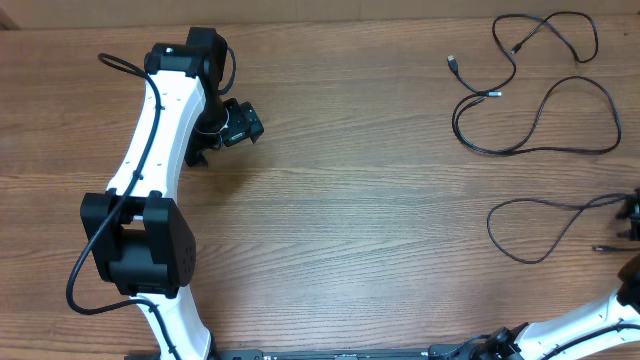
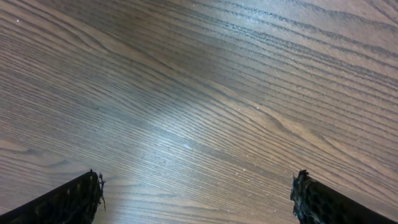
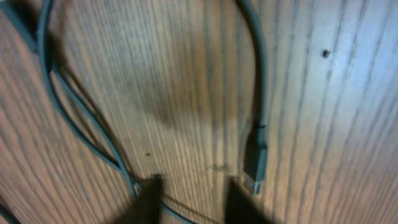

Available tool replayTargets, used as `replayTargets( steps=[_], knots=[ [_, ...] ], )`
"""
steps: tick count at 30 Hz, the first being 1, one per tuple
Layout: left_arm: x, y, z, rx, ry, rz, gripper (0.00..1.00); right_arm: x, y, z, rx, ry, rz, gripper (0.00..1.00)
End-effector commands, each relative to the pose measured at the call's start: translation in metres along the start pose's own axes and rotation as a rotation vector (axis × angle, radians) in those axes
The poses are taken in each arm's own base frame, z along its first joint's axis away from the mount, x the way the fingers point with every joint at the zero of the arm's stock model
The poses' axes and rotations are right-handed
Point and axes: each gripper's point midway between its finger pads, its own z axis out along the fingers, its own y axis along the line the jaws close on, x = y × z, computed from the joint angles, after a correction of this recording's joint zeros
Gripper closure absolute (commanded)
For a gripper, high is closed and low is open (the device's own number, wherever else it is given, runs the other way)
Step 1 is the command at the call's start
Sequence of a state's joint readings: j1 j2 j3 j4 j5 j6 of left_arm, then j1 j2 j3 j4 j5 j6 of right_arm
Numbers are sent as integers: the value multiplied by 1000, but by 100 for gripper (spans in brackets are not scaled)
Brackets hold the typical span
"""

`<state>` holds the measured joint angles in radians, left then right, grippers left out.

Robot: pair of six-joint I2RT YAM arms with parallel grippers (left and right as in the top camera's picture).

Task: Untangle cables

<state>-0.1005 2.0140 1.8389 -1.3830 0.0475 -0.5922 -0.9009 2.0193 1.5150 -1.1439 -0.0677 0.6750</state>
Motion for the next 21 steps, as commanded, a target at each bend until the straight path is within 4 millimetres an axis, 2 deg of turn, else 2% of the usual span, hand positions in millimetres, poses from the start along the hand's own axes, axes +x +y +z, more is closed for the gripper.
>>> replayTargets(
  steps=[1,8,14,18,21],
  knots=[
    [-4,-1,-16,19,-47,18,0,3,14,-6,-25,-20,-25,35],
    [-4,-1,-16,20,-46,18,0,33,38,6,21,-59,-155,31],
    [-5,-1,-16,20,-47,18,0,41,51,15,87,-183,-249,31],
    [-4,-1,-16,19,-47,18,1,43,53,20,93,-204,-266,32],
    [-4,-1,-16,19,-47,18,0,43,51,26,93,-206,-266,40]
  ],
)
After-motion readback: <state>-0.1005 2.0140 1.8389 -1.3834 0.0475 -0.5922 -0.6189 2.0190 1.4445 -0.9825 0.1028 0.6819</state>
